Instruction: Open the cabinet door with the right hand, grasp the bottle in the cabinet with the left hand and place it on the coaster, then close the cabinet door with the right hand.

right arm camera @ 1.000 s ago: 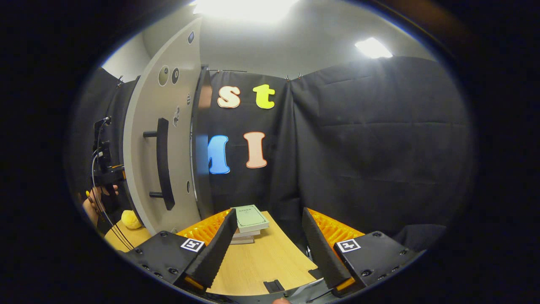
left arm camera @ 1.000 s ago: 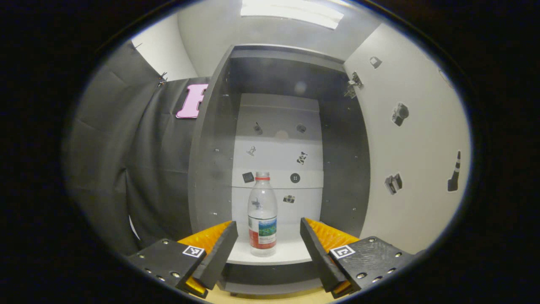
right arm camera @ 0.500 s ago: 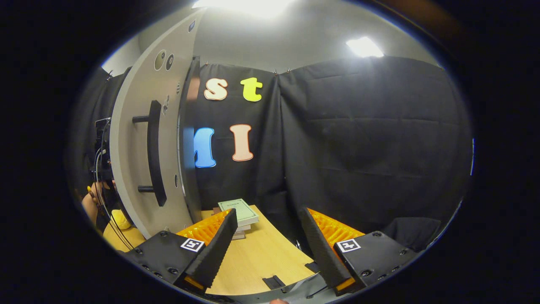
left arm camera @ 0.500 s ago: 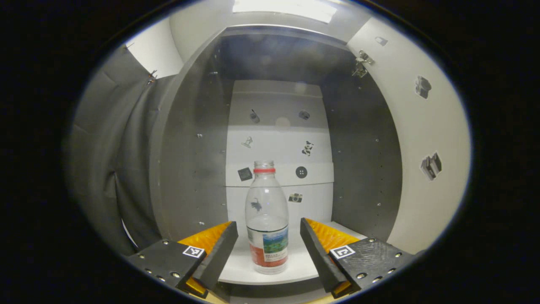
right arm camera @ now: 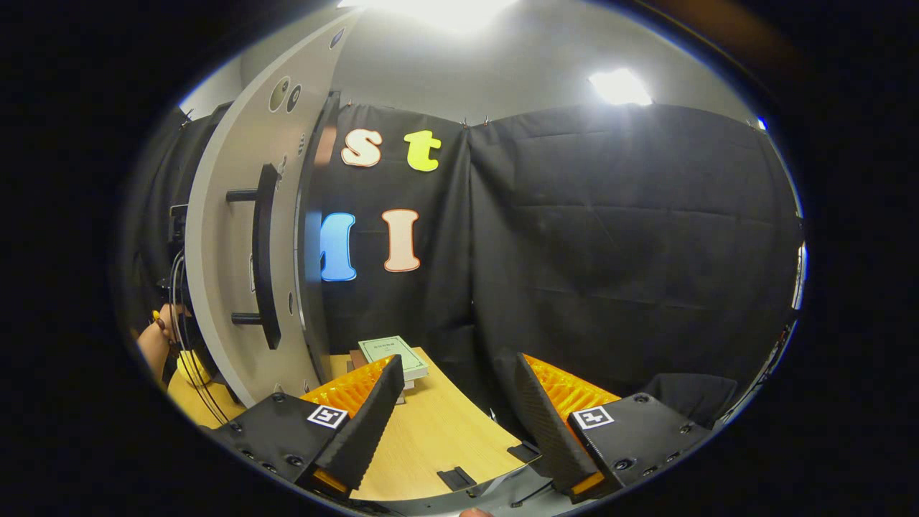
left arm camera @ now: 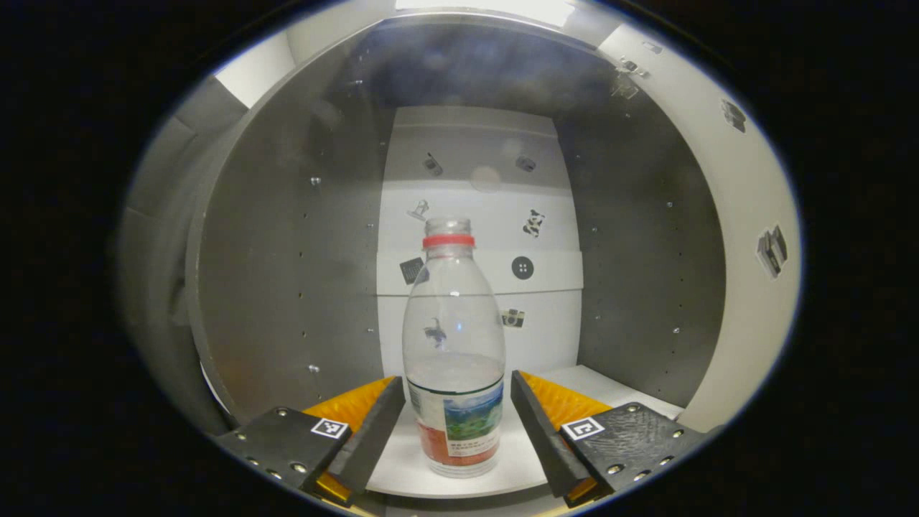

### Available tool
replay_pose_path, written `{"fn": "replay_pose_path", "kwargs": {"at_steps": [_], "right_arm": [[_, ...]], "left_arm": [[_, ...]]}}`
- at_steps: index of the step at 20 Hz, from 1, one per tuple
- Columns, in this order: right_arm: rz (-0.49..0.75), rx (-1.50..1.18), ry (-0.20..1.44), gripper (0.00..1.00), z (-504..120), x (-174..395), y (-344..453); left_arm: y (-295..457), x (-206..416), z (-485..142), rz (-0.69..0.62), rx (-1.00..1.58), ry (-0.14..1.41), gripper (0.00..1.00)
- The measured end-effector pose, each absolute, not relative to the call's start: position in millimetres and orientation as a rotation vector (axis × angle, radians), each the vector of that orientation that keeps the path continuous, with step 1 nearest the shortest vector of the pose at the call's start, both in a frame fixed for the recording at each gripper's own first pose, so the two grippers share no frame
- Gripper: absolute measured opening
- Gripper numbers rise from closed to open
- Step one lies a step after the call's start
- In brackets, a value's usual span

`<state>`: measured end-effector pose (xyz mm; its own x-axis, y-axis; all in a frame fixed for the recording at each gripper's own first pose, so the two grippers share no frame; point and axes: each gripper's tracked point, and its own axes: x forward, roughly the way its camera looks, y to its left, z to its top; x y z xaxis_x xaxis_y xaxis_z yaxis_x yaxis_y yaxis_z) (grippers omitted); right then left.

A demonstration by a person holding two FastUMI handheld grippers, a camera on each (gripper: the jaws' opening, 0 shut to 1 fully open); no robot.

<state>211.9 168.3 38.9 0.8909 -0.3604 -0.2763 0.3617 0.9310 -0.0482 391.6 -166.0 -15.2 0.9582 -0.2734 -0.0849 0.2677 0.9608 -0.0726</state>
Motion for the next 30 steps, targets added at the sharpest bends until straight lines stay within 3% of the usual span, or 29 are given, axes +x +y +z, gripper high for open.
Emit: {"fn": "replay_pose_path", "kwargs": {"at_steps": [4, 6, 16, 19, 20, 24, 28, 30], "right_arm": [[-0.349, -0.020, 0.286, 0.97, 36.9, 215.9, 170.5], [-0.330, -0.005, 0.282, 0.98, 35.2, 216.9, 171.4], [-0.204, 0.053, 0.280, 0.97, 26.7, 221.4, 153.7], [-0.158, 0.049, 0.288, 0.98, 21.3, 222.0, 153.4], [-0.145, 0.050, 0.287, 0.97, 19.9, 222.3, 154.1], [-0.086, 0.061, 0.295, 0.98, 10.7, 223.5, 161.5], [-0.031, 0.054, 0.302, 0.97, 4.8, 225.4, 169.4], [-0.013, 0.053, 0.299, 0.98, 4.1, 225.5, 173.8]], "left_arm": [[-162.7, 389.3, -16.7, -0.267, -0.078, 0.097, 0.74], [-158.1, 379.3, -8.0, -0.262, -0.083, 0.085, 0.71], [-106.9, 272.5, 37.1, -0.203, -0.039, 0.006, 0.73], [-79.4, 234.7, 29.5, -0.161, -0.022, 0.016, 0.70], [-70.1, 223.0, 26.4, -0.142, -0.017, 0.019, 0.76], [-34.3, 182.0, 2.2, -0.078, -0.001, 0.040, 0.70], [-11.0, 143.8, -28.6, -0.035, -0.004, 0.068, 0.76], [-3.4, 126.8, -46.3, -0.024, 0.009, 0.079, 0.73]]}}
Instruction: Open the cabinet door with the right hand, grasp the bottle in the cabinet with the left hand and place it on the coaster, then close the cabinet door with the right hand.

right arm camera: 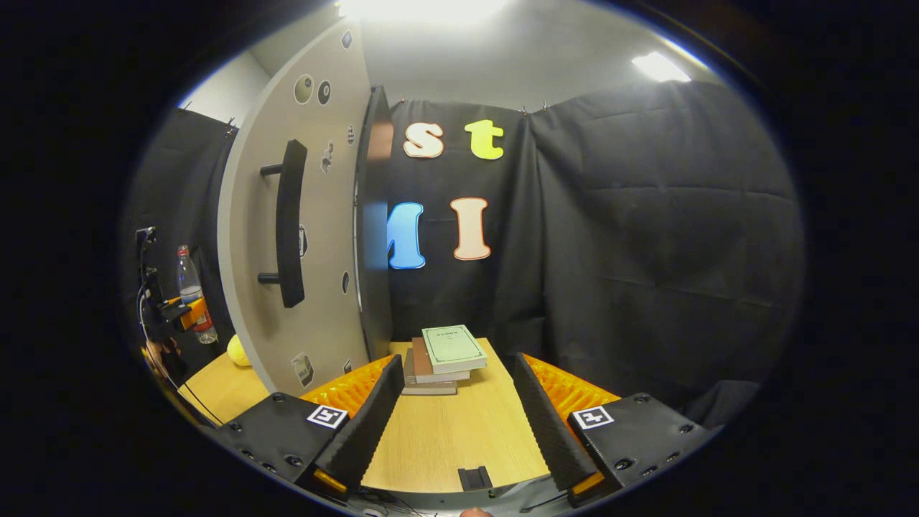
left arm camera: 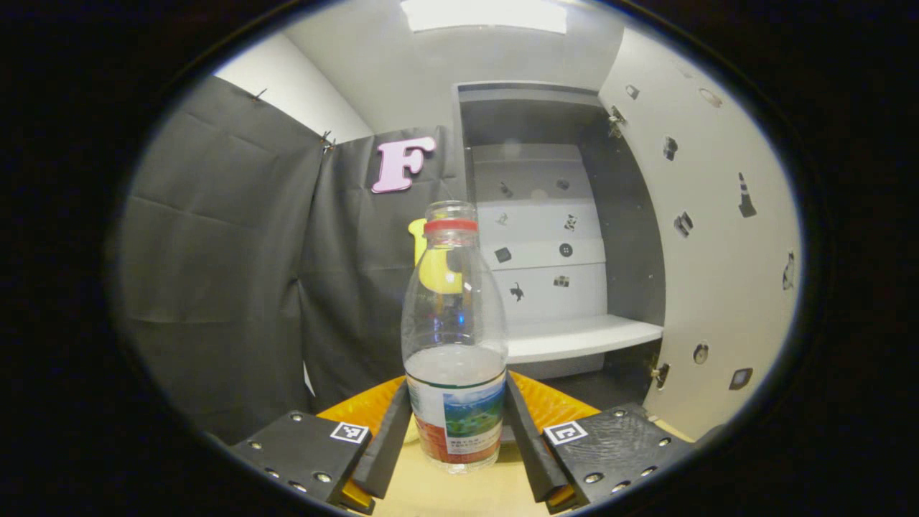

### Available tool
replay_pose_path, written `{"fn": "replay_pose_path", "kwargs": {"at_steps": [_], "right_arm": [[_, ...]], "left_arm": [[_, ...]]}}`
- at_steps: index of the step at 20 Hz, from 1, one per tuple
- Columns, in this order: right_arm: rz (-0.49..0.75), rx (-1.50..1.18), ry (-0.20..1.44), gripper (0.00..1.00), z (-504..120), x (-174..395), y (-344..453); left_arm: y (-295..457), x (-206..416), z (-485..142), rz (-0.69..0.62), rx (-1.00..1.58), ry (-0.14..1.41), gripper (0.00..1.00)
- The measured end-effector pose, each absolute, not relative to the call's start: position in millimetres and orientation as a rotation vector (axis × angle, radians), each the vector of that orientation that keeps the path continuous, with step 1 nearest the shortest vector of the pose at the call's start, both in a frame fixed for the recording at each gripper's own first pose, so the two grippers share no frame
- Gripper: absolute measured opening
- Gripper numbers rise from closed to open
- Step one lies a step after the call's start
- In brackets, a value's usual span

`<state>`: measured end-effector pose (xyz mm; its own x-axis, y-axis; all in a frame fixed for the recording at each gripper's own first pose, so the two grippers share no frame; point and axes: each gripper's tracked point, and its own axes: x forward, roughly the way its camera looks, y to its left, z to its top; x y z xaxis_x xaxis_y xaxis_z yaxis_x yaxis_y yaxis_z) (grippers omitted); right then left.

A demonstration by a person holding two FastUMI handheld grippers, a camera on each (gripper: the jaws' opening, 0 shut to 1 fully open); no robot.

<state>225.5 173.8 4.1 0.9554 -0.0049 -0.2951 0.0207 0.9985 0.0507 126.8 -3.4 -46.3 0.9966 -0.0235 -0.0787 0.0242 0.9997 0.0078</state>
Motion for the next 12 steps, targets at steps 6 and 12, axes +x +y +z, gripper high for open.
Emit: {"fn": "replay_pose_path", "kwargs": {"at_steps": [6, 12], "right_arm": [[0.025, 0.052, 0.260, 0.97, 10.9, 221.0, 188.8], [0.025, 0.044, 0.254, 0.98, 6.1, 211.4, 191.9]], "left_arm": [[14.7, 84.2, -112.7, 0.002, -0.013, 0.132, 0.71], [19.3, 60.0, -171.2, 0.000, -0.051, 0.177, 0.73]]}}
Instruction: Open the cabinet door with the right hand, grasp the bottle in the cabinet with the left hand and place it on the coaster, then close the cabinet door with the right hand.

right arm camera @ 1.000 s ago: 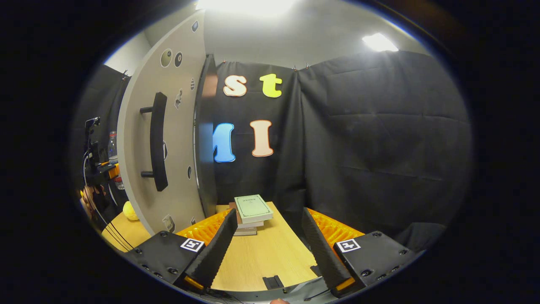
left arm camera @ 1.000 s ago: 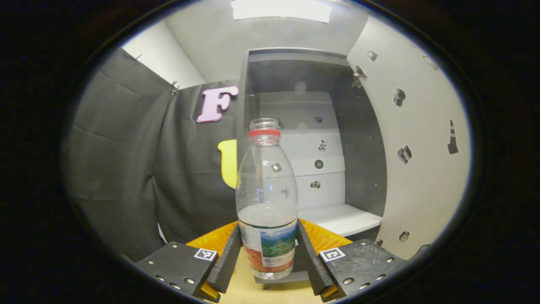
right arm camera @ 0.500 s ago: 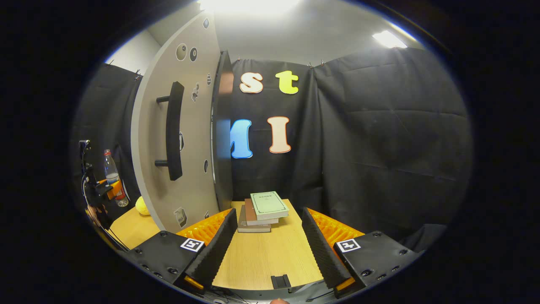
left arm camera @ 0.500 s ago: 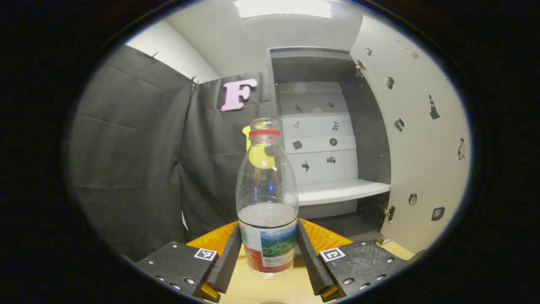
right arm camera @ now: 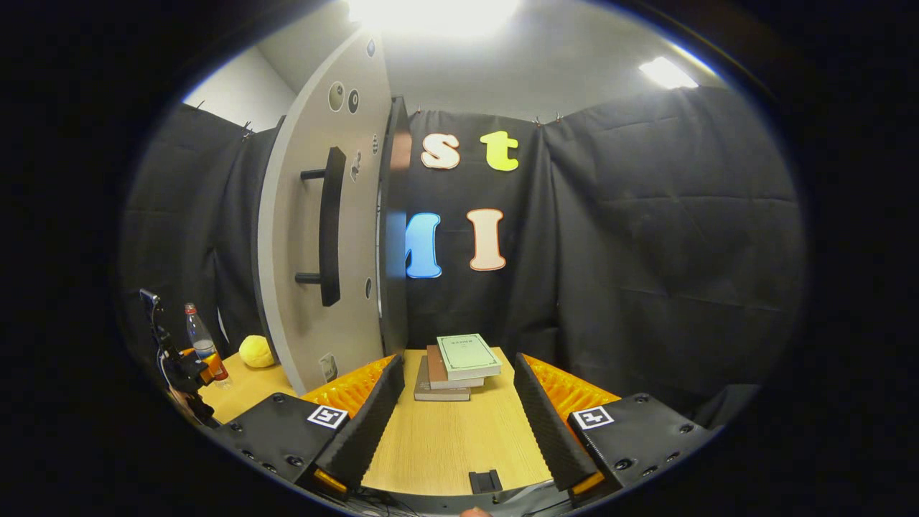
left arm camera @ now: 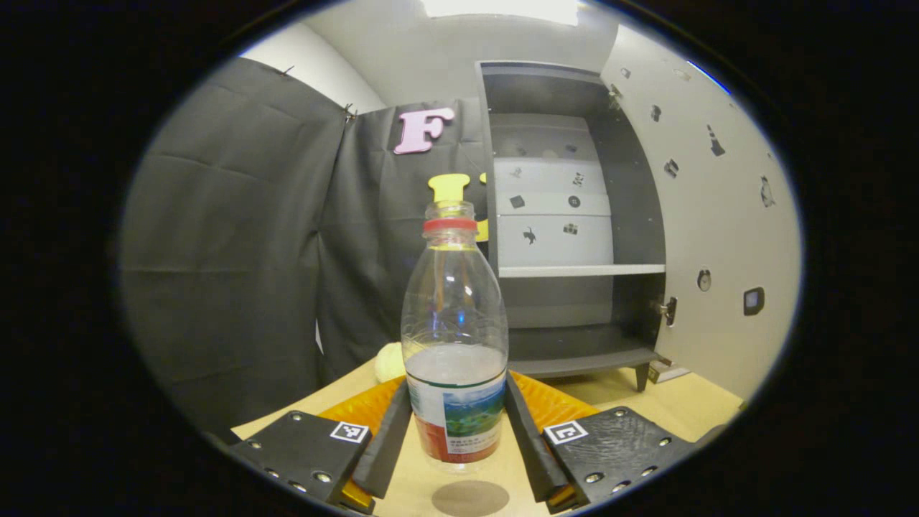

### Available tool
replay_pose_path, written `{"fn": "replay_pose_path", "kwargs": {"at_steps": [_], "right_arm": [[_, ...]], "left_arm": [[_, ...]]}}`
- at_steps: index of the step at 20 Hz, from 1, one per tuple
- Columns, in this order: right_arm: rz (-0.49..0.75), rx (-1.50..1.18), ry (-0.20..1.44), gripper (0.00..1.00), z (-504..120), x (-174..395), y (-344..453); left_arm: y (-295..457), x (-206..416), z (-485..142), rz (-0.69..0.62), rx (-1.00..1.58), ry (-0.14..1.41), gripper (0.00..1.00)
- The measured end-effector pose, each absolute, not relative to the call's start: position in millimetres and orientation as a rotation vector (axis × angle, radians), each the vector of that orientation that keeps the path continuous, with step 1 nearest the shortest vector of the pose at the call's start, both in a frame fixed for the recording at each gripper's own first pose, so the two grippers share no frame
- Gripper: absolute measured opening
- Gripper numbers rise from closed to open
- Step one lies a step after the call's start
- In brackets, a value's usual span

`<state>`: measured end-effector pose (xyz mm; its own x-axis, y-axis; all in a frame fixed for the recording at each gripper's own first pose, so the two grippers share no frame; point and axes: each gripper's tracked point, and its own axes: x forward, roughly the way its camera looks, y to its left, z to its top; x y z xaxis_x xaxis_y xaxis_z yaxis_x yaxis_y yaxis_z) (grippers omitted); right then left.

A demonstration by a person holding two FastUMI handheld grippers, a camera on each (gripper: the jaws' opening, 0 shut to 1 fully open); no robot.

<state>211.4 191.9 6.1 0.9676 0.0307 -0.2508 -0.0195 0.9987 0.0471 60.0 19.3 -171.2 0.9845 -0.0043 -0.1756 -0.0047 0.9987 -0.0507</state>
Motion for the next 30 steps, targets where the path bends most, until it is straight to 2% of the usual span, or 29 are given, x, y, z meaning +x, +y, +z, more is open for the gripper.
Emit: {"fn": "replay_pose_path", "kwargs": {"at_steps": [2, 5, 6, 10, 13, 18, 23, 28, 29, 30], "right_arm": [[0.028, 0.046, 0.271, 0.97, -0.8, 208.1, 193.2], [0.033, 0.035, 0.294, 0.98, -11.2, 203.5, 195.4], [0.035, 0.031, 0.296, 0.98, -12.9, 202.4, 196.3], [0.039, 0.011, 0.315, 0.98, -20.3, 199.5, 197.1], [0.043, 0.002, 0.319, 0.98, -22.1, 198.2, 198.7], [0.054, -0.019, 0.323, 0.98, -24.7, 200.2, 204.3], [0.062, -0.010, 0.340, 0.98, -30.1, 201.8, 208.0], [0.065, -0.014, 0.348, 0.98, -32.5, 202.0, 208.2], [0.066, -0.014, 0.348, 0.98, -32.5, 202.9, 208.3], [0.067, -0.015, 0.349, 0.98, -33.3, 202.4, 208.9]], "left_arm": [[16.1, 50.1, -185.9, -0.014, -0.072, 0.179, 0.71], [14.9, 44.8, -208.0, -0.015, -0.058, 0.202, 0.73], [13.5, 43.2, -216.2, -0.017, -0.046, 0.211, 0.71], [5.2, 35.9, -244.6, -0.033, -0.058, 0.236, 0.73], [7.3, 32.8, -263.5, -0.013, -0.063, 0.257, 0.71], [4.2, 30.5, -281.9, -0.004, -0.036, 0.276, 0.73], [1.7, 29.1, -296.6, 0.001, -0.035, 0.301, 0.71], [0.6, 23.1, -309.2, 0.017, -0.052, 0.324, 0.74], [-0.4, 22.5, -309.0, 0.015, -0.047, 0.320, 0.78], [-1.0, 21.3, -309.9, 0.014, -0.040, 0.322, 0.75]]}}
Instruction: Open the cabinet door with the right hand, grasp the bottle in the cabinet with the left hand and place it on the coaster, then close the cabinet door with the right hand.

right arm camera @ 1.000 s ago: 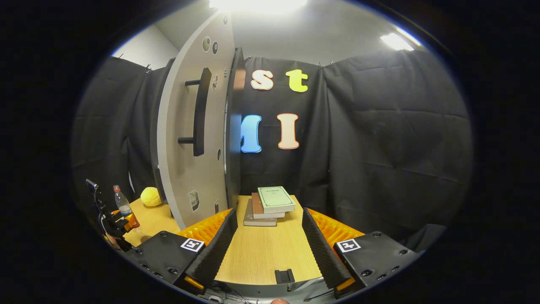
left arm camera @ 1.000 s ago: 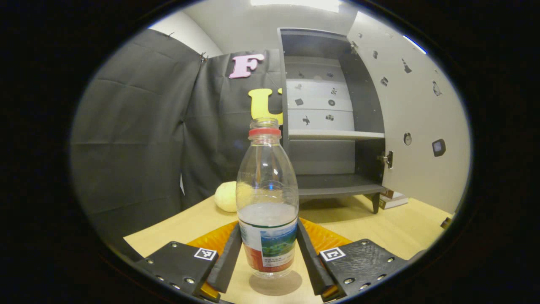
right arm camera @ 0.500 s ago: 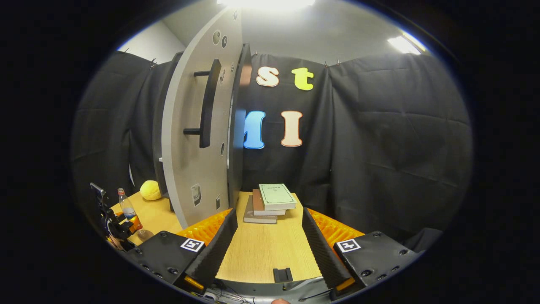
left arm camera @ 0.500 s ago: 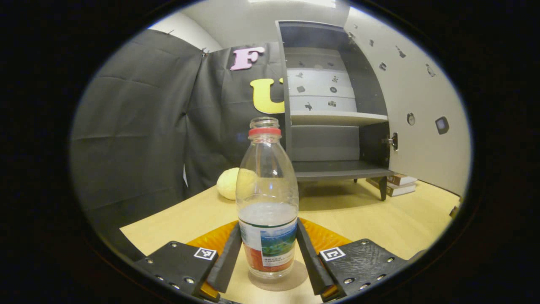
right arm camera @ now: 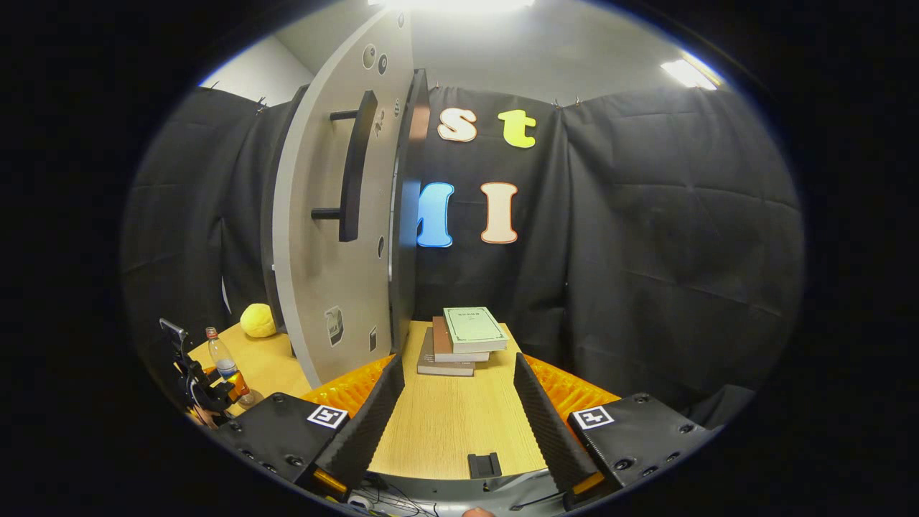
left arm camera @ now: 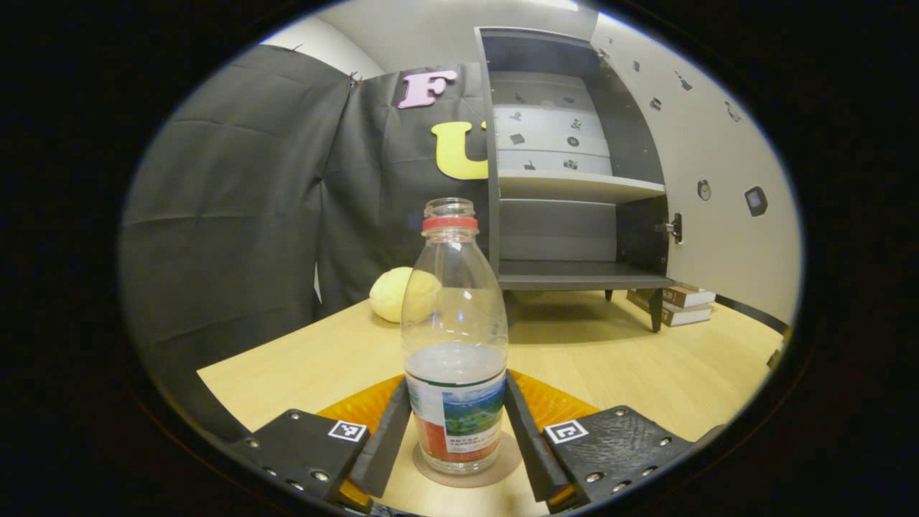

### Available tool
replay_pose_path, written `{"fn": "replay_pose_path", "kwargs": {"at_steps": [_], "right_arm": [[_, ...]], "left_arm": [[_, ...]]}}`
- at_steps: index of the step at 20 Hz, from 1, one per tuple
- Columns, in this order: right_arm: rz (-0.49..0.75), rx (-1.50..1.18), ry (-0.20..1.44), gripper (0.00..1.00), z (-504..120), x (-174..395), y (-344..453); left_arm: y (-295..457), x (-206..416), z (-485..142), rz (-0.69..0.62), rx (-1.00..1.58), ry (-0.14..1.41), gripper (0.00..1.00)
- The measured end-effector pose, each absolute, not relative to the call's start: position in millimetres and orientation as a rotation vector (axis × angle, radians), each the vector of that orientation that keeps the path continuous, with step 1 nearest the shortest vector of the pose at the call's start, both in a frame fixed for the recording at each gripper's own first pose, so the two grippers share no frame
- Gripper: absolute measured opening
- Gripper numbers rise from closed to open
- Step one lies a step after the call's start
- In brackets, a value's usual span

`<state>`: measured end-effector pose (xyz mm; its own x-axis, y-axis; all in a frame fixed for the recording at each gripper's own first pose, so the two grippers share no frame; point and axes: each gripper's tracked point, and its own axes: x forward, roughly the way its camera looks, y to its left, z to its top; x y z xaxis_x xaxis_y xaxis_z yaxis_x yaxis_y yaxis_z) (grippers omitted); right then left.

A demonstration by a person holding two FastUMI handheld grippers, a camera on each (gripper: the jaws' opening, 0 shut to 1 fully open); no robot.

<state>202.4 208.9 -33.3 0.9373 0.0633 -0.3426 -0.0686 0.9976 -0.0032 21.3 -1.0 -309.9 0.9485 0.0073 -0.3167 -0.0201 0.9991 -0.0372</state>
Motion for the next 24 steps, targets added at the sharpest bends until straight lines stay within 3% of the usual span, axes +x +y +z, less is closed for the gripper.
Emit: {"fn": "replay_pose_path", "kwargs": {"at_steps": [3, 5, 6, 24], "right_arm": [[0.075, -0.017, 0.354, 0.97, -35.2, 202.6, 211.5], [0.081, -0.019, 0.352, 0.98, -34.4, 202.8, 212.8], [0.082, -0.020, 0.350, 0.98, -34.1, 203.2, 212.6], [0.085, 0.018, 0.327, 0.97, -26.7, 203.0, 206.8]], "left_arm": [[-1.4, 20.2, -310.4, 0.018, -0.036, 0.322, 0.72], [-4.4, 19.4, -311.1, 0.016, -0.041, 0.336, 0.76], [-5.0, 18.2, -310.7, 0.017, -0.038, 0.340, 0.85], [3.5, 19.7, -289.4, 0.049, -0.011, 0.332, 0.84]]}}
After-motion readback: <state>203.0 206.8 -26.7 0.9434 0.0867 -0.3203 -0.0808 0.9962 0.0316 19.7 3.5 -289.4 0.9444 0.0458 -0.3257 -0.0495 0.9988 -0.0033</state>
